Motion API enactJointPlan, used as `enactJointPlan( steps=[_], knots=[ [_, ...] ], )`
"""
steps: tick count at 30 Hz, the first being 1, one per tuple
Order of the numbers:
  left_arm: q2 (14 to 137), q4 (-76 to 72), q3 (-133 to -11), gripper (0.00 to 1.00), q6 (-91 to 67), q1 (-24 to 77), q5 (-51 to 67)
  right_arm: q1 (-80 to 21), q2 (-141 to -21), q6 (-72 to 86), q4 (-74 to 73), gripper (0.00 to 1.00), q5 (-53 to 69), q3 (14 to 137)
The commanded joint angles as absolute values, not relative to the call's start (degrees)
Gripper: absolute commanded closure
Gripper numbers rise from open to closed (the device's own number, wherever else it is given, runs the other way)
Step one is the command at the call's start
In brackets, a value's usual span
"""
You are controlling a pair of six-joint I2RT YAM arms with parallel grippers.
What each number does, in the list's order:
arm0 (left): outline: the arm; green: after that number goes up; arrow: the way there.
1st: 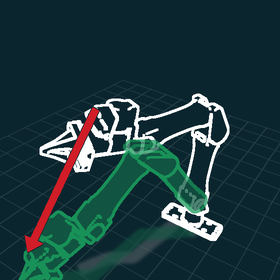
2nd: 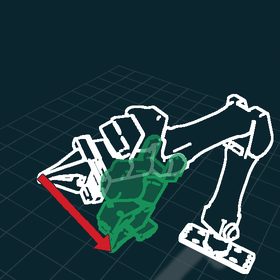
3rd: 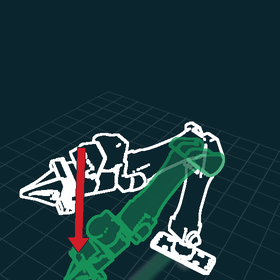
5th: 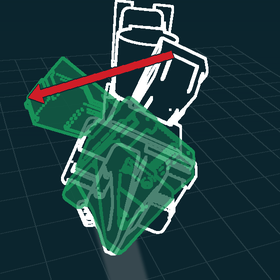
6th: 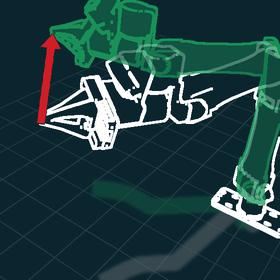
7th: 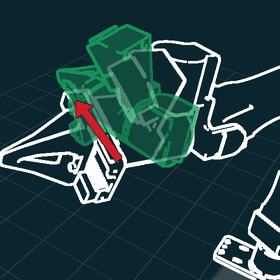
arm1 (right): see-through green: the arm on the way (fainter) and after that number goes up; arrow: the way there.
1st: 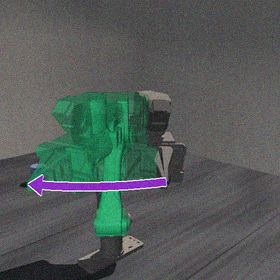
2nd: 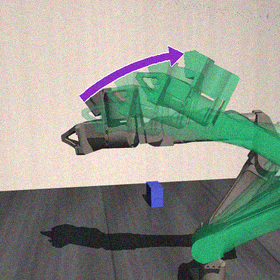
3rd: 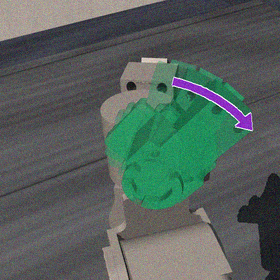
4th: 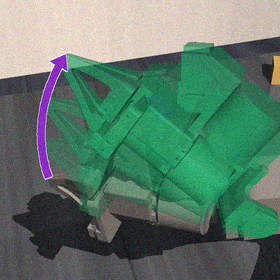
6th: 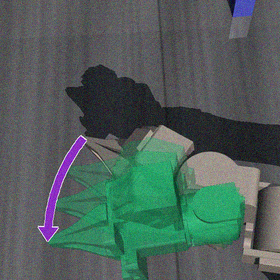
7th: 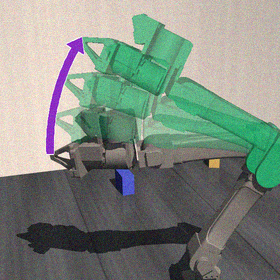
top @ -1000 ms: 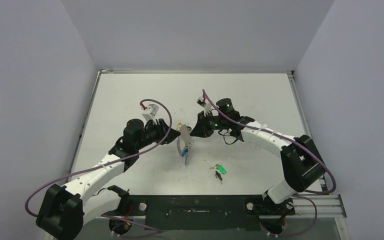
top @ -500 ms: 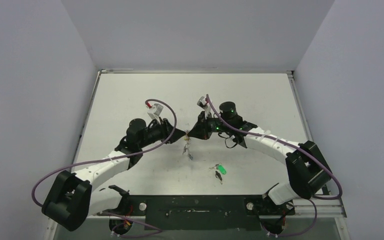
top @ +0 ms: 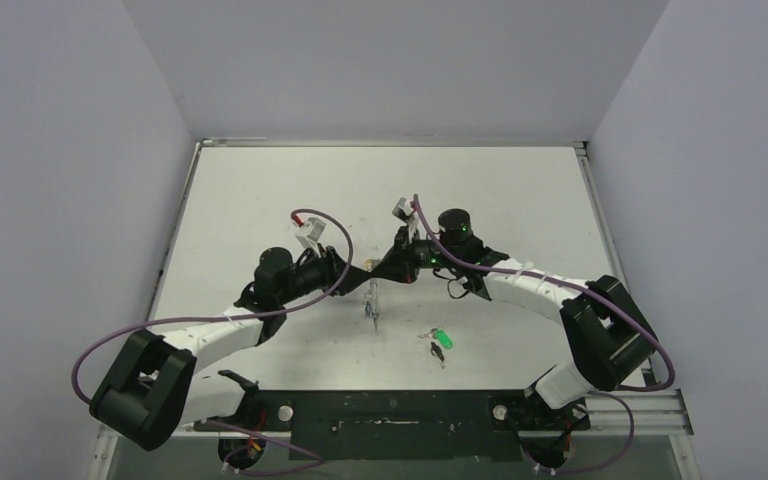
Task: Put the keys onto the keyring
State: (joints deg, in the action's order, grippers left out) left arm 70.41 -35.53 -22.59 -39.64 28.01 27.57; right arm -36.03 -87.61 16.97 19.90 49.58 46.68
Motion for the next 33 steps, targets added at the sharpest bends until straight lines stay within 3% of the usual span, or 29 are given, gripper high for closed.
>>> enactJointPlan(
  steps=[1,8,19,33],
  knots=[
    [67.6,-45.7,-20.3,0.61,-36.9,27.9,30.5,-36.3,-86.6,15.1,28.2,1.0,52.5,46.4],
    [59.6,-52.5,-13.8,0.59,-24.0,28.1,34.4,-36.5,-83.9,8.5,29.9,1.0,54.2,43.9],
    [47.0,-44.2,-10.9,0.53,-6.0,28.7,40.4,-37.0,-82.9,-2.4,23.1,1.0,60.4,44.3],
    [58.9,-49.2,-14.2,0.61,-4.6,29.6,44.5,-38.6,-76.8,-15.5,20.3,1.0,60.0,40.1]
  ],
)
